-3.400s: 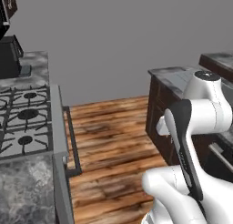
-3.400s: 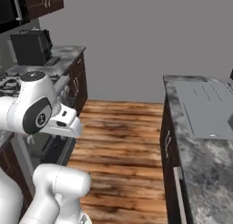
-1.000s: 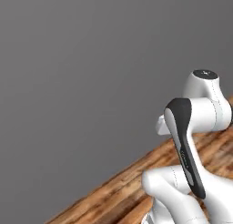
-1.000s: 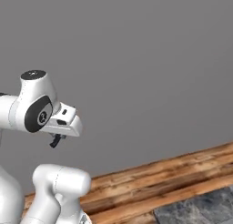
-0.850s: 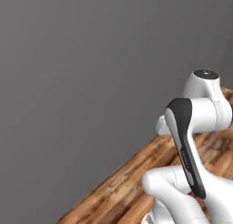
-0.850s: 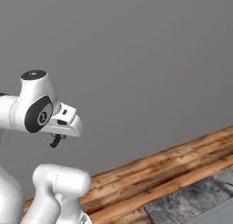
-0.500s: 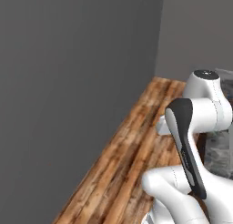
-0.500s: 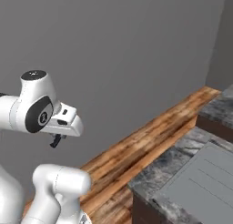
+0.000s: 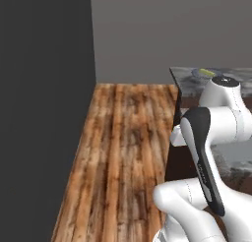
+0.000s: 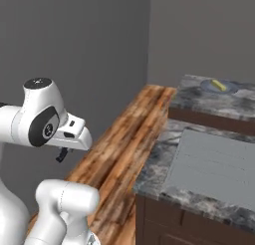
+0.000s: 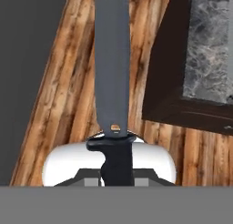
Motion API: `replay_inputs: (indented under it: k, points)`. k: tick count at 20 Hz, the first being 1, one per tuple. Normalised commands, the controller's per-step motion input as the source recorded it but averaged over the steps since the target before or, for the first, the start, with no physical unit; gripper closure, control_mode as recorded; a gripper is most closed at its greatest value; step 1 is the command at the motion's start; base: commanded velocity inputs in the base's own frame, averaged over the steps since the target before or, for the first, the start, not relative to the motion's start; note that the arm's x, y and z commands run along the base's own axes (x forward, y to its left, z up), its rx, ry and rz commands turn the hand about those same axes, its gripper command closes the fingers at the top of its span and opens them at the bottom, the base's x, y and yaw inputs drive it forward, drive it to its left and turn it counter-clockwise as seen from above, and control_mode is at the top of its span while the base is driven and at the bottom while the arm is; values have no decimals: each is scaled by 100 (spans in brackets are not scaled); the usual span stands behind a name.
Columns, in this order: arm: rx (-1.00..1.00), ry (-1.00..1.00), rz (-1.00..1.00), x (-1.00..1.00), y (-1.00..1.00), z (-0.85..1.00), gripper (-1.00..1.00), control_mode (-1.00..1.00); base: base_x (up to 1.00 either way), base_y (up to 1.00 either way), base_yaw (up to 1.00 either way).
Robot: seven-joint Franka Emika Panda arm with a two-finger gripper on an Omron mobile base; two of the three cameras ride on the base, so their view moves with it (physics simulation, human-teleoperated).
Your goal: Retrieve the butter from the fridge and place it on a plate on the dining table. Then retrieve the butter knife by the fridge and place it near the plate.
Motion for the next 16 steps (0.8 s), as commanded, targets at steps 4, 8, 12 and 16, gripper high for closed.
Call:
replay_inputs:
  k: [4,8,12,16]
  points:
    - [0,0,0,0,0,0,100,100,47,76,-45]
    - [0,0,0,0,0,0,100,100,73,73,-41]
    - [0,0,0,0,0,0,100,100,92,56,-30]
    - [0,0,0,0,0,0,100,100,100,51,-24]
